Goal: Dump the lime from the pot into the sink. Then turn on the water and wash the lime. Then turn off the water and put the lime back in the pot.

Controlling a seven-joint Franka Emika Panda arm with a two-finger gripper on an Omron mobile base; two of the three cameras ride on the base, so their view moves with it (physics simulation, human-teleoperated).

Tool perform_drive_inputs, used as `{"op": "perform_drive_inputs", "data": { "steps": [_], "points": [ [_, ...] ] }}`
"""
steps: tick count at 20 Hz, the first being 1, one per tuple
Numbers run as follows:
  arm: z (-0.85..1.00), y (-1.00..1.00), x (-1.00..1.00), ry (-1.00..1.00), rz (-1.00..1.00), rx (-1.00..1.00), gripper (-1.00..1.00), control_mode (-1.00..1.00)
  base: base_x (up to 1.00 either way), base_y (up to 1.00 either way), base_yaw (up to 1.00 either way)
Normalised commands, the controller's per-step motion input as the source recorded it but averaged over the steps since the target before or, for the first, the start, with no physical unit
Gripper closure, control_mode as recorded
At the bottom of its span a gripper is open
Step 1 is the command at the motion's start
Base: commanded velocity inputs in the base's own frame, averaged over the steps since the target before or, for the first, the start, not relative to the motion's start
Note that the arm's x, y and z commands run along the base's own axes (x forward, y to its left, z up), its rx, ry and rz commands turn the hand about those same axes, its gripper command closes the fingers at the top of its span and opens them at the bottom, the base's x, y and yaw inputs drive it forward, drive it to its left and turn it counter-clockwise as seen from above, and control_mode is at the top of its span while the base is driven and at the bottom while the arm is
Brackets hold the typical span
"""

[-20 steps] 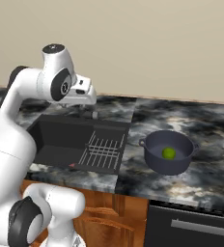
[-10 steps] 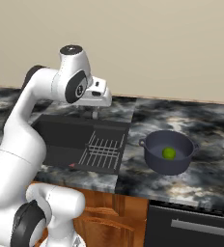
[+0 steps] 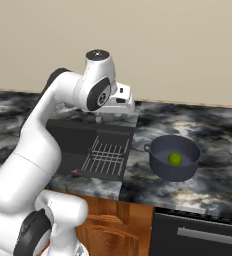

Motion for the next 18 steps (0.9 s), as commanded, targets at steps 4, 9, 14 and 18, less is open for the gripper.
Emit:
{"op": "perform_drive_inputs", "data": {
  "steps": [4,9,14,18],
  "points": [
    [-0.19,-0.43,0.0,0.02,0.0,0.0,-1.0,-1.0,0.0,0.0,0.0],
    [-0.31,-0.29,0.01,0.06,0.0,0.0,-1.0,-1.0,0.0,0.0,0.0],
    [-0.39,-0.23,0.05,0.06,0.0,0.0,-1.0,-1.0,0.0,0.0,0.0],
    [-0.4,-0.21,0.07,0.05,0.0,-0.01,-1.0,-1.0,0.0,0.0,0.0]
  ]
}}
